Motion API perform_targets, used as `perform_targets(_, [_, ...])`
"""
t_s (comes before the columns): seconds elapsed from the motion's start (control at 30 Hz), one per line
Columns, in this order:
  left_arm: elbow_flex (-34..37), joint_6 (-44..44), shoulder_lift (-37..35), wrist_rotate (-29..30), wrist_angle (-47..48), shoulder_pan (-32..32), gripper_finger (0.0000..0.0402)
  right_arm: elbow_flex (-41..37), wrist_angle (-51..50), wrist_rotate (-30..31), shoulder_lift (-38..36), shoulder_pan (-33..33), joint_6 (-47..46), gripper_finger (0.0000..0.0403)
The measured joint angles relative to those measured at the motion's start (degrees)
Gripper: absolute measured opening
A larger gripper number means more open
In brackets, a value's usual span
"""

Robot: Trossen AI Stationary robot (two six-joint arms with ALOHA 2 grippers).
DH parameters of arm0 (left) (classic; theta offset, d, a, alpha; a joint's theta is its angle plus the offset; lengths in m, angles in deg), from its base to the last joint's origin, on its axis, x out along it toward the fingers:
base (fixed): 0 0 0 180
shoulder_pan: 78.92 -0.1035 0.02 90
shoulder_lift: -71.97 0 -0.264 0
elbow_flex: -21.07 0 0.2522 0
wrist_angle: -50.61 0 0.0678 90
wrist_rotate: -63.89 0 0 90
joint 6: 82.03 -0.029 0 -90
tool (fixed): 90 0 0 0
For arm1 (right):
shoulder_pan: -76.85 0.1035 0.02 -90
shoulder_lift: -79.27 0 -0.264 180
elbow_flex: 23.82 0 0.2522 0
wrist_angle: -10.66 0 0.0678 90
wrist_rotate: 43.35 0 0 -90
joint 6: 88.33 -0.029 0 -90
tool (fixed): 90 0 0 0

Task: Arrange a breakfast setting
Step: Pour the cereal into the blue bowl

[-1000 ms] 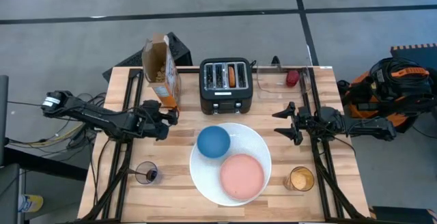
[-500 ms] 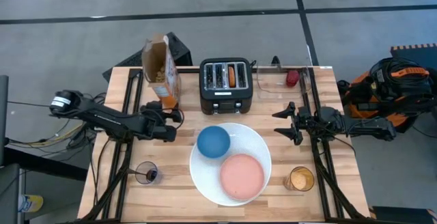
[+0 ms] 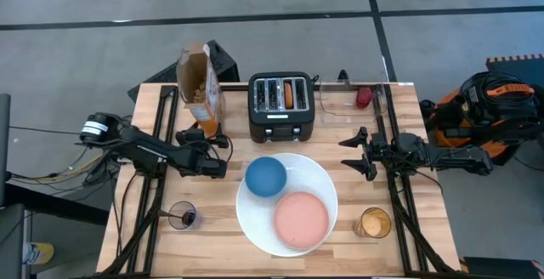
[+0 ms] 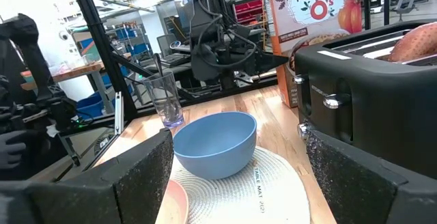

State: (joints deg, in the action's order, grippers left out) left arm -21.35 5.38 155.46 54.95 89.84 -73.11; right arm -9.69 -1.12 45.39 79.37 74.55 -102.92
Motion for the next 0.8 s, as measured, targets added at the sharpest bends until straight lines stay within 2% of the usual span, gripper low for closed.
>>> perform_targets(0.17, [0.0,7.3,4.8,3.0,-0.7,-1.6,0.0400,0.0,0.0,0.0,0.0,0.0,0.0,0.0356])
perform_targets(0.33, [0.0,9.2,8.0,8.7,-1.1,-2.1,0.0400,0.0,0.0,0.0,0.0,0.0,0.0,0.0356])
perform_targets(0.6, [0.0,9.4,8.4,9.0,-1.3,-3.6,0.0400,0.0,0.0,0.0,0.0,0.0,0.0,0.0356])
perform_targets(0.8, [0.0,7.0,8.4,9.0,-5.9,-5.8,0.0400,0.0,0.0,0.0,0.0,0.0,0.0,0.0356])
